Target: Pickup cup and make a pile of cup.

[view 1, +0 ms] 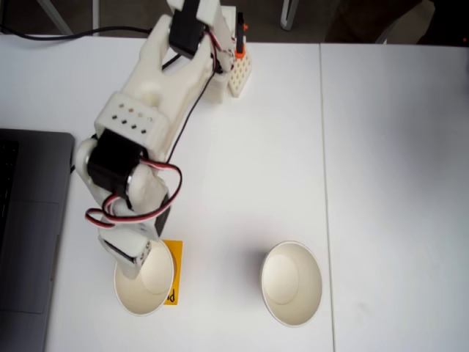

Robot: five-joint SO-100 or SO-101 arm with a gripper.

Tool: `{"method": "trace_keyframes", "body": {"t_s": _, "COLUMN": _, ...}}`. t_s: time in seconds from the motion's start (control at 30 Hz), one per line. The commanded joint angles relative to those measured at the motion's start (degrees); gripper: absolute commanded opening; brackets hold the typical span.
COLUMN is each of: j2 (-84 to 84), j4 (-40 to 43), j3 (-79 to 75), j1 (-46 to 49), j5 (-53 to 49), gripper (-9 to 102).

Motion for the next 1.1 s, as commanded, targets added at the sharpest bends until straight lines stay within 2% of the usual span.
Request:
{"method": "trace_keyframes", "body": {"t_s": 0.0, "j2": 5.7, "j4": 0.7, "j3": 0.9, "j1": -0.3, "j5": -0.7, "gripper": 21}}
{"method": "trace_keyframes", "body": {"t_s": 1.07, "j2": -1.3, "j4": 0.4, "j3": 3.4, "j1": -3.1, "j5": -0.5, "gripper": 21}}
